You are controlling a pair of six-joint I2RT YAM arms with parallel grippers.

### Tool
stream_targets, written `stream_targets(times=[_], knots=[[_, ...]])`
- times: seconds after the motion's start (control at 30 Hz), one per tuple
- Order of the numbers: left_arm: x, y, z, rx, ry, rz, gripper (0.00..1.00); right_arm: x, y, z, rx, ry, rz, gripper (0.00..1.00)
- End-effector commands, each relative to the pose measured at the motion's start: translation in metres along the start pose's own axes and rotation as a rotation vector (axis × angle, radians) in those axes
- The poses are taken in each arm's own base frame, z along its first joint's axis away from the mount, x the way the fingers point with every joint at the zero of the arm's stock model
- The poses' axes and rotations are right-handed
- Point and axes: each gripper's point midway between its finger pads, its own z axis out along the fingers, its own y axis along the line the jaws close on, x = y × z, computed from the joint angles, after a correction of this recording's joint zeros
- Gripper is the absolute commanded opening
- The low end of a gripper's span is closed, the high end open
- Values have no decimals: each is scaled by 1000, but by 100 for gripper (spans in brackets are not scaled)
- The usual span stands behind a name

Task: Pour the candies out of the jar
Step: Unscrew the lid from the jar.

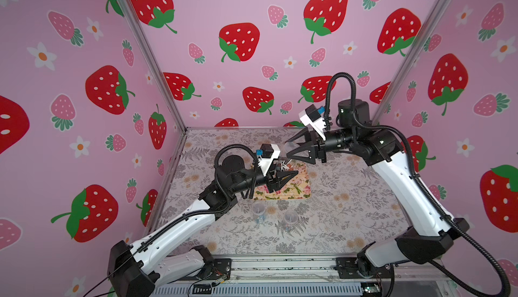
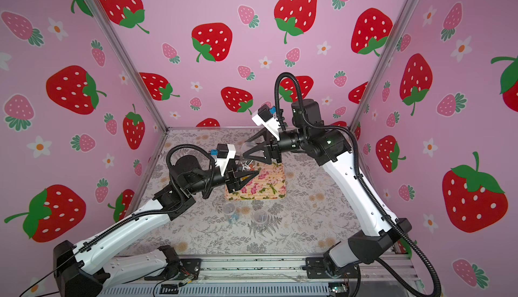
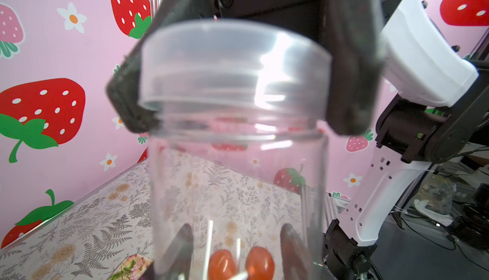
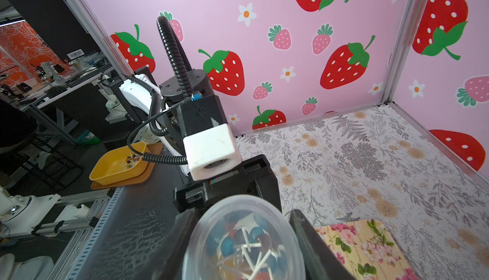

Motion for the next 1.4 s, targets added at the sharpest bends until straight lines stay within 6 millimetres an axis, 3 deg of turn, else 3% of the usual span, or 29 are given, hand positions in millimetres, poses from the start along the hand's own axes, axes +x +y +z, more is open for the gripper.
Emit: stream_targets(times=[0.0, 0.53, 0.8, 1.0, 1.2, 1.37], knots=[[-10, -31, -2, 139, -14, 16, 47, -24, 3, -4, -18, -68, -190, 53], [-12, -18, -1, 72, -42, 30, 47, -14, 4, 0, -25, -51, -142, 59], [-13, -15, -2, 47, -49, 38, 47, -16, 7, -1, -25, -56, -151, 72], [-10, -2, -5, -36, -57, 58, 46, -36, 14, -13, 47, -107, -148, 90], [-6, 17, -6, -140, -53, 96, 46, -45, -17, -37, 351, -162, 83, 94], [-4, 36, -5, -236, -60, 135, 46, -17, -44, -48, 557, -133, 307, 94]])
